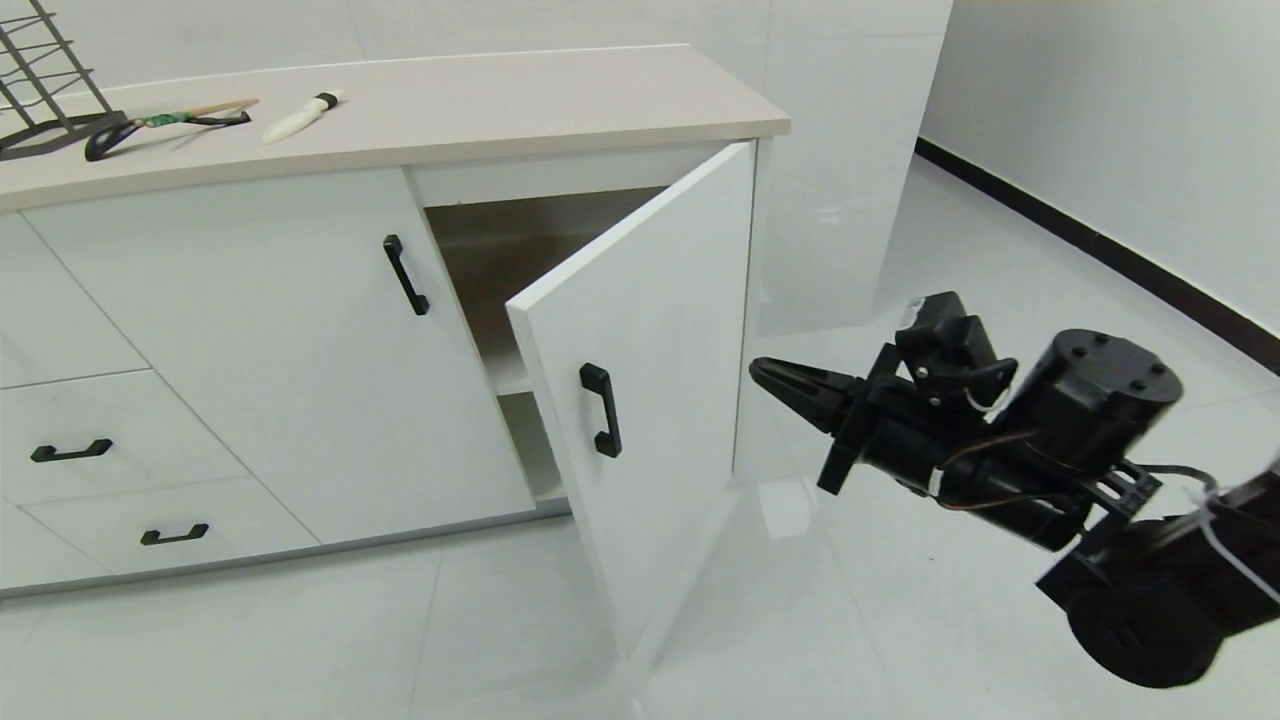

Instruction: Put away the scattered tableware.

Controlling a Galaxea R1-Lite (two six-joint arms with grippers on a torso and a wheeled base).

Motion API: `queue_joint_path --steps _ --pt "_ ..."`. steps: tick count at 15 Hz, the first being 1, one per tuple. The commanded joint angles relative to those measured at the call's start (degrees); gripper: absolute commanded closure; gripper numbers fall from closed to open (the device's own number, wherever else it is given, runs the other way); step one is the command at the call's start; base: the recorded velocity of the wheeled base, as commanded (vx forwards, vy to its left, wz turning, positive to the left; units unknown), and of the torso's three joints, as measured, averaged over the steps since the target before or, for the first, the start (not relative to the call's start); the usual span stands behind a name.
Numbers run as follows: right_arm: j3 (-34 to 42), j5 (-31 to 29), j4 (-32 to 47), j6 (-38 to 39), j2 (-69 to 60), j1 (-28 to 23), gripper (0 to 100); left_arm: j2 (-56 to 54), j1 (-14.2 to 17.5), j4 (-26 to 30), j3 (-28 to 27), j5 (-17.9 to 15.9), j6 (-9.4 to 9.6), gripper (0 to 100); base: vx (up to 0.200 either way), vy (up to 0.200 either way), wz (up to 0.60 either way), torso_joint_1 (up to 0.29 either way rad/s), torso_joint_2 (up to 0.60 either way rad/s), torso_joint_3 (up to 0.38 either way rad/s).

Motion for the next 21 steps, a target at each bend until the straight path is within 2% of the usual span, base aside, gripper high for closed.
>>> queue_joint_path --steps 1,5,10,13,14,15,16,17,19,20,21 --pt "5.9 0.0 -0.1 -0.1 -8.1 -0.4 100 0.1 0.0 0.0 0.0 -0.1 0.07 0 0.0 0.2 0.0 0.007 0.0 0.007" --pt "8.8 0.1 -0.1 -0.5 -10.8 -1.9 100 0.1 0.0 0.0 0.0 0.0 0.07 0 0.0 0.0 0.0 0.0 0.0 0.0" --pt "18.5 0.0 0.1 -0.3 -20.5 -3.4 100 0.1 0.0 0.0 0.0 0.0 0.07 0 0.0 0.0 0.0 0.0 0.0 0.0" --pt "27.5 0.0 0.4 -0.1 -30.1 -10.5 100 0.1 0.0 0.0 0.0 -0.1 0.07 0 0.0 0.0 0.0 0.0 0.0 0.0" --pt "33.2 0.0 0.4 0.0 -36.7 -14.6 100 0.1 0.0 0.0 0.0 0.0 0.07 0 0.0 0.0 0.0 0.0 0.0 0.0" --pt "35.1 0.0 0.6 0.0 -39.9 -16.1 100 0.1 0.0 0.0 0.0 0.0 0.07 0 0.0 0.0 0.0 0.0 0.0 0.0" --pt "39.5 0.0 1.3 -0.1 -49.3 -22.5 100 0.1 0.0 0.0 0.0 0.0 0.07 0 0.0 0.0 0.0 0.0 0.0 0.0" --pt "39.6 -0.1 2.8 0.0 -55.7 -27.5 100 0.1 0.0 0.0 0.0 0.0 0.07 0 0.0 0.0 0.0 0.0 0.0 0.0" --pt "39.6 -0.2 10.6 0.2 -70.8 -38.7 100 0.1 0.0 0.0 0.0 -0.1 0.07 0 0.0 0.0 0.0 0.0 0.0 0.0" --pt "39.6 0.2 18.4 0.1 -78.9 -41.1 100 0.1 0.0 0.0 0.0 -0.1 0.07 0 0.0 0.0 0.0 0.0 0.0 0.0" --pt "39.6 0.6 27.6 -0.1 -85.9 -40.9 100 0.1 0.0 0.0 0.0 0.0 0.07 0 0.0 0.0 0.0 0.0 0.0 0.0"
